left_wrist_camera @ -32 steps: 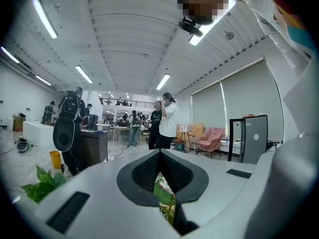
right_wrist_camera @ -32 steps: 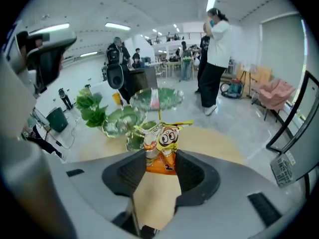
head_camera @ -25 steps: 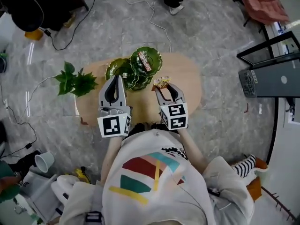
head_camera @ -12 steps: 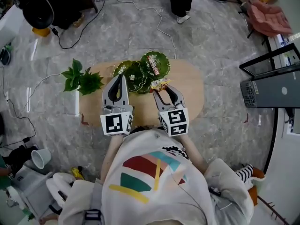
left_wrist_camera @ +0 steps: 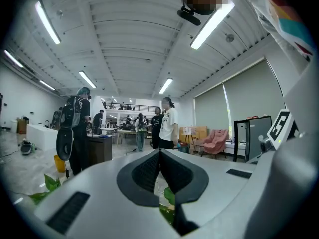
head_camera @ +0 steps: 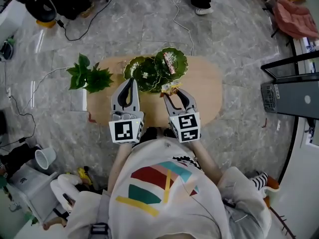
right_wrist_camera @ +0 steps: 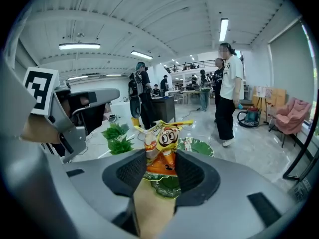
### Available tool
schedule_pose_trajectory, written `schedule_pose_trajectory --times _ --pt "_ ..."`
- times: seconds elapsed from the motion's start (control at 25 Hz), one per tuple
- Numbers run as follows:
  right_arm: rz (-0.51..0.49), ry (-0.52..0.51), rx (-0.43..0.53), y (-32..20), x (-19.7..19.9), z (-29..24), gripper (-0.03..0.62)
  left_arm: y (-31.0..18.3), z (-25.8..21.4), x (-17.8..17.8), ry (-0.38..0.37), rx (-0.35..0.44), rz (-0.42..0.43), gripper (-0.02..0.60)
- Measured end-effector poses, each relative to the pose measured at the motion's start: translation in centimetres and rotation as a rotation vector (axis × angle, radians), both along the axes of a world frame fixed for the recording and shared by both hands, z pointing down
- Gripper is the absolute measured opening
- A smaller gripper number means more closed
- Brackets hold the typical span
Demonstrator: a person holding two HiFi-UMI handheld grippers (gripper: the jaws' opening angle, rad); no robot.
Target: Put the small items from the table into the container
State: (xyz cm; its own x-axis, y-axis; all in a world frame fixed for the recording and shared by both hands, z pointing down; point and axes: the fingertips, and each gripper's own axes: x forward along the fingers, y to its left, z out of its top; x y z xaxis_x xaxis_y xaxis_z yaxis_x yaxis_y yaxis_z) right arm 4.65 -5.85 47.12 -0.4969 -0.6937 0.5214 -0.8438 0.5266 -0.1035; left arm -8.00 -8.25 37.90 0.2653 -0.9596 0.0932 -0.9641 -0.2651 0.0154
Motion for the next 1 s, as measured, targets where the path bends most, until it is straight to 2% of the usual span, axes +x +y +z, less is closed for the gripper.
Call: schedule_pose_trajectory --times 0.16,0.24,0.36,0.52,0.64,0.76,0.92,1.0 --pt "-0.031 0.046 -0.111 -0.2 -0.2 4.6 0.187 0.3 2.5 -0.1 -0.020 -0.072 0.006 0.008" --pt "-0.061 0.074 -0.174 -0.7 -0.5 8.2 0.187 0.4 4.3 -0.7 -0.002 -0.109 -0.007 0.008" --pt "-0.083 0.117 -0.285 -1.5 -0.8 15.8 0.187 0.3 7.6 -3.1 0.064 -0.152 -0.099 0.008" --pt "-0.130 0.252 -0.378 -2.5 -0.6 26.0 0.187 1.2 11.3 -5.3 0.039 -0.190 -0.180 0.008" --pt "-0.194 0.328 -0.362 -3.7 -0.9 30.4 0.187 3.0 13.1 -6.3 0.014 -0.224 -0.227 0.008" --pt "-0.229 0.343 -0.314 -5.9 -2.1 31.6 0.187 4.1 14.1 -7.6 0.008 -0.243 -0.267 0.008" --pt "-0.137 0.359 -0.201 -8.8 -3.2 31.3 0.193 4.5 14.2 -8.7 0.028 -0.245 -0.289 0.008" --pt "-0.146 0.371 -0.171 -9.0 -3.6 30.8 0.212 4.2 13.6 -8.3 0.027 -0.230 -0.281 0.008"
